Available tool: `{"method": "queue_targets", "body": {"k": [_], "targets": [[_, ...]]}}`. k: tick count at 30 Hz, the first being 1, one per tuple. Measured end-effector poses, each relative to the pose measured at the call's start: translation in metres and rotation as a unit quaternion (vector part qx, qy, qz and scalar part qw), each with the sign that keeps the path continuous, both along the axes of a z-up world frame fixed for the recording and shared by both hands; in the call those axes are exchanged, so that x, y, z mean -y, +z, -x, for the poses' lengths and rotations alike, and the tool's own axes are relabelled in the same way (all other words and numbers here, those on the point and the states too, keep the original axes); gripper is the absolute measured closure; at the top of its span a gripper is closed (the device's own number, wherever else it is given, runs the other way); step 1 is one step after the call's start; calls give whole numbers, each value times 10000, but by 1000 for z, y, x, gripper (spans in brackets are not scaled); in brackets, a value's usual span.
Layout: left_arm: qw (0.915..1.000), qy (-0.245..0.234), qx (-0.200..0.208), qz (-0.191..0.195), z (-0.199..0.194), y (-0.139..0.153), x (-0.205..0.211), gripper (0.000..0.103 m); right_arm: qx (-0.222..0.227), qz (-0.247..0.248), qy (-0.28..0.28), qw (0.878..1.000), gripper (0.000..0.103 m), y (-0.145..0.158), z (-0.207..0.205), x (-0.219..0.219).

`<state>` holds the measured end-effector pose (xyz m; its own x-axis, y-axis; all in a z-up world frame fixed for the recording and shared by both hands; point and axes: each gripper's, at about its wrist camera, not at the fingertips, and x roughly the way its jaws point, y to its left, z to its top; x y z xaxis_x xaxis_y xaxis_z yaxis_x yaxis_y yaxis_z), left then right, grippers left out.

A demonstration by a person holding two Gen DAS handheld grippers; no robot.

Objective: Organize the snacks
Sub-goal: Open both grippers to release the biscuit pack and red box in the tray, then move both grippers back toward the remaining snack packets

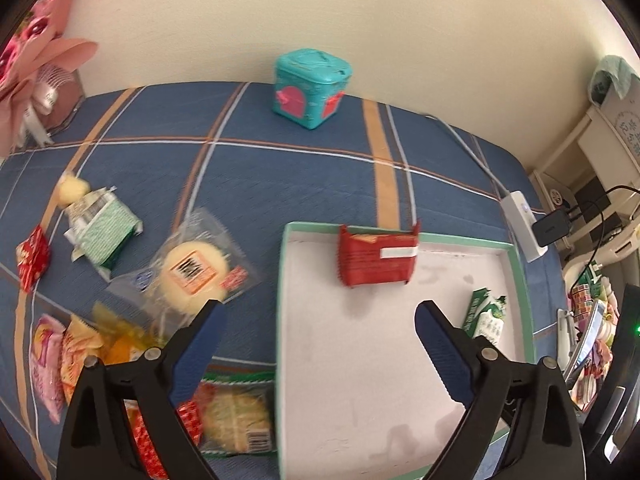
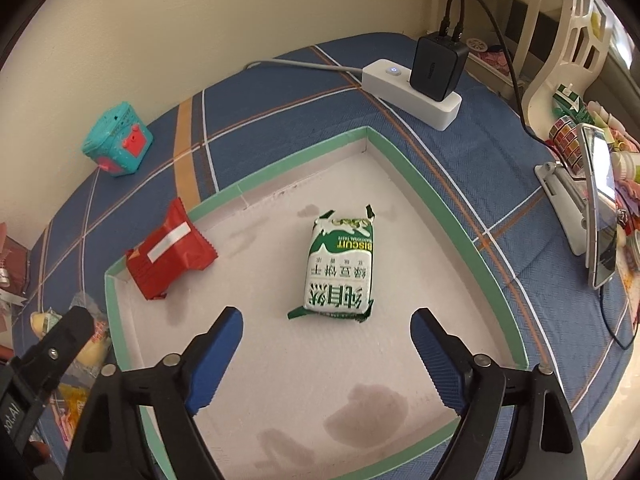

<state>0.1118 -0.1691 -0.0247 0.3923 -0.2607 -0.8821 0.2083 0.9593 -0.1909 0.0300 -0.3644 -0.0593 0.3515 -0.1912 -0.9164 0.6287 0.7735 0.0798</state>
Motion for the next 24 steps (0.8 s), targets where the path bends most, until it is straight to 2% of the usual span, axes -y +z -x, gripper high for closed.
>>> {"method": "queue_targets", "body": {"k": [4, 8, 11, 16, 19, 24], "targets": [[9997, 92, 51, -204, 4, -1, -12, 6, -39, 83, 70, 9999, 6, 1, 5, -7], [9994, 223, 70, -249, 8, 1, -27, 5, -37, 141, 239, 9996, 0, 4, 7, -20], [9987, 347, 117, -359, 11, 2, -39, 1, -28, 153, 425, 9990, 0, 4, 8, -31], [9971, 483, 236, -535, 17, 3, -62, 0, -1, 170, 638, 9978, 0, 4, 11, -47], [9966, 581, 224, -534, 21, 2, -75, 0, 134, 100, 845, 9963, 0, 6, 14, -59], [9961, 706, 222, -488, 29, 3, -91, 0, 240, 329, 1117, 9929, 0, 12, 19, -82]]}}
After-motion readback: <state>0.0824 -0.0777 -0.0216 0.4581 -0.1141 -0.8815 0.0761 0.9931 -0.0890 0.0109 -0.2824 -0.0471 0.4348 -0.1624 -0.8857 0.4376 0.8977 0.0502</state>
